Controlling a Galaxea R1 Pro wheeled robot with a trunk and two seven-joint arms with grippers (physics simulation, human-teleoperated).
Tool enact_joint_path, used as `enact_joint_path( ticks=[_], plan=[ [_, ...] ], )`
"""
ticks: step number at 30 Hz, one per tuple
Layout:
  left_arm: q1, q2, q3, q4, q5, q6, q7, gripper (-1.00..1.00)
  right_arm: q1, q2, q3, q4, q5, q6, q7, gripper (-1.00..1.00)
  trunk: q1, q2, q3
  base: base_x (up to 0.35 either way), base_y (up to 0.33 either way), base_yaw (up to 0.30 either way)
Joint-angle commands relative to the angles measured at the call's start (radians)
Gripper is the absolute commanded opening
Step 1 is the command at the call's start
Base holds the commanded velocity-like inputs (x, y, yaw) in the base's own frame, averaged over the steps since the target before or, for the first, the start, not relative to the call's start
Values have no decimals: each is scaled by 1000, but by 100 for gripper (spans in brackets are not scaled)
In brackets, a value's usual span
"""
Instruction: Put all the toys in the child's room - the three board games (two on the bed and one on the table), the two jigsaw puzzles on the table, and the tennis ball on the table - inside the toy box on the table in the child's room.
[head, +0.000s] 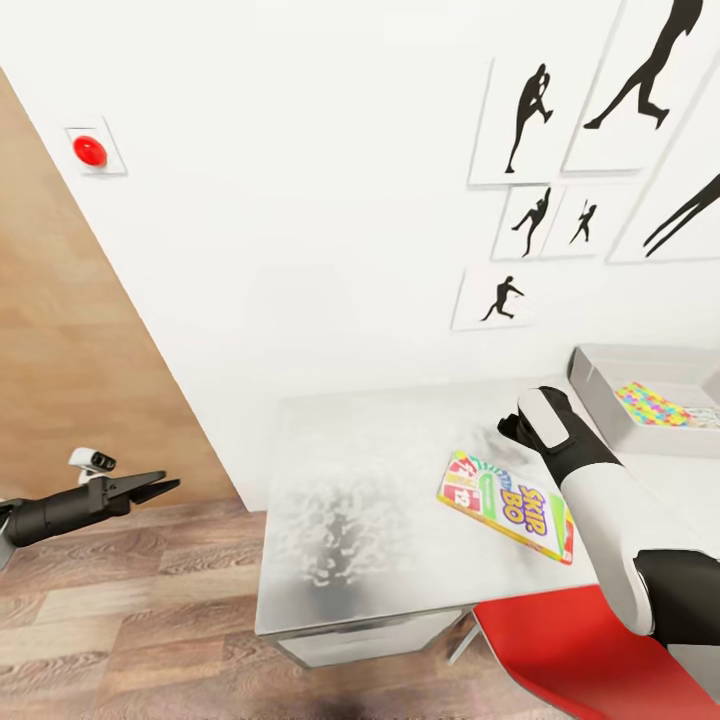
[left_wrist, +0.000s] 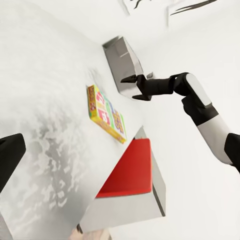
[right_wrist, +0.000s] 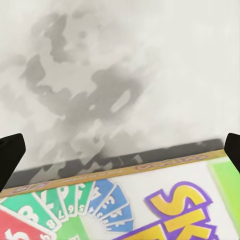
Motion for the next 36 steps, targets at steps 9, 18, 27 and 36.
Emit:
enact_joint_path(
  ticks=[9, 18, 27, 36],
  plan=[
    [-1, 1, 33, 0, 0, 11, -4, 100, -1, -1, 7, -1, -7, 5, -7, 100, 0, -2, -17, 0, 0, 0],
    [-1, 2, 34, 0, 0, 11, -4, 100, -1, -2, 7, -1, -7, -2, -6, 100, 0, -2, -31, 0, 0, 0],
    [-1, 2, 34, 0, 0, 11, -4, 100, -1, -2, 7, 45, 41, -38, 99, 100, 0, -2, -46, 0, 0, 0],
    [-1, 2, 35, 0, 0, 11, -3, 100, -1, 0, 5, 71, 125, -67, 171, 100, 0, -2, -61, 0, 0, 0]
  ],
)
